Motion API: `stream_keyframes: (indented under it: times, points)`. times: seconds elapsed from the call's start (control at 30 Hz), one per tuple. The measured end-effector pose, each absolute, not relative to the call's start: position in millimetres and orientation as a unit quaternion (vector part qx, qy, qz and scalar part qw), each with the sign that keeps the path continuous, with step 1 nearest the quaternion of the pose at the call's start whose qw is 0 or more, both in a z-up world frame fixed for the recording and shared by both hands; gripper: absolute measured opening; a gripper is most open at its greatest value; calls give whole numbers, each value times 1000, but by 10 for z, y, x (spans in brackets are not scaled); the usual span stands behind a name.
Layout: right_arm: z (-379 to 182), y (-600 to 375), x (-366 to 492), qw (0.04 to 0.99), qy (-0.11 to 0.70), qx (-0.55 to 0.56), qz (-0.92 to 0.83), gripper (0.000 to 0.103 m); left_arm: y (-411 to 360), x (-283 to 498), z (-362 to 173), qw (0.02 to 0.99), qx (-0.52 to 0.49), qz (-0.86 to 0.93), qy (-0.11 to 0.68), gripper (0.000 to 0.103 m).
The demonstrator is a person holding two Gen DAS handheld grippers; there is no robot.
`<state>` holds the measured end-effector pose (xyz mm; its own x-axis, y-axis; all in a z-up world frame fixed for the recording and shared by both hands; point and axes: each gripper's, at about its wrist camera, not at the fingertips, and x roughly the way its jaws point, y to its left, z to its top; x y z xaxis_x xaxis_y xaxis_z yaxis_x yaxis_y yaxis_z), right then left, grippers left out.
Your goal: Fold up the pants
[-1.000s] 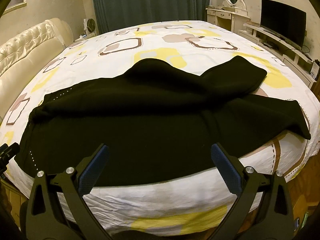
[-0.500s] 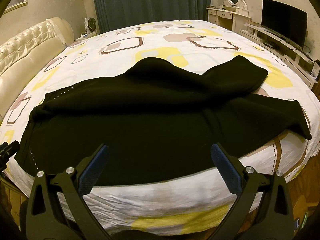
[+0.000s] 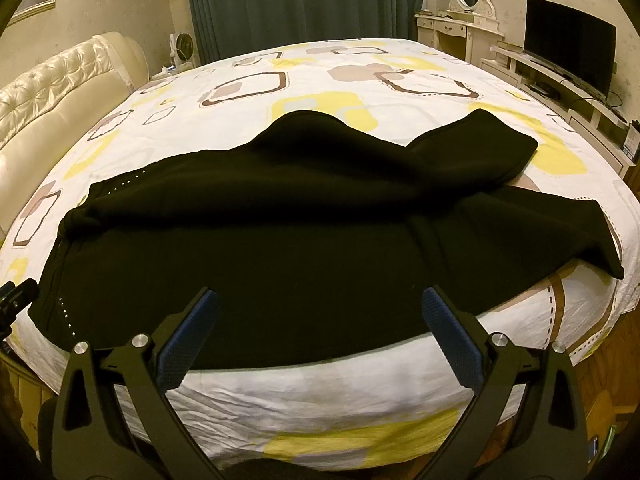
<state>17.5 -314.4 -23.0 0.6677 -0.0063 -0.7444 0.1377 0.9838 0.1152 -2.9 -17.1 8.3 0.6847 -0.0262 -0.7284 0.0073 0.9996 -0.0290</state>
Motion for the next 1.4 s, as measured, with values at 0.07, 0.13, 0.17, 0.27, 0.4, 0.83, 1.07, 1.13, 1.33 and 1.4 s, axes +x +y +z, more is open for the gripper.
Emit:
stream_keyframes:
  times: [0.07, 0.13, 0.17, 0.27, 0.4, 0.83, 1.07, 1.13, 1.33, 1.4]
  points:
    - [-240, -3137, 174, 910, 405, 81, -39, 101, -166, -36, 75, 918, -12, -10, 397, 98]
    - [-245, -3130, 173, 910, 406, 80, -39, 101, -173, -33, 74, 918, -12, -10, 397, 98]
    - [-252, -3127, 172, 910, 406, 80, -38, 101, -167, -35, 74, 918, -12, -10, 397, 98]
    - [-257, -3120, 168, 910, 406, 80, -38, 101, -171, -32, 76, 918, -12, -10, 397, 98]
    - [-256, -3119, 169, 910, 406, 80, -38, 101, -169, -35, 73, 918, -12, -10, 396, 98]
    - [-293, -3106, 160, 908, 410, 85, -33, 101, -168, -34, 71, 918, -12, -9, 397, 98]
    - [-157, -3326, 213, 902, 413, 122, -10, 101, -185, -33, 49, 917, -11, -11, 399, 98]
    - [-63, -3531, 223, 904, 404, 139, -4, 101, -190, -36, 33, 917, -11, -12, 400, 98]
    - [125, -4645, 180, 908, 377, 182, -36, 101, -196, -51, -13, 914, -9, -19, 406, 98]
    - [146, -5104, 162, 907, 371, 192, -61, 101, -200, -44, -33, 912, -9, -20, 409, 98]
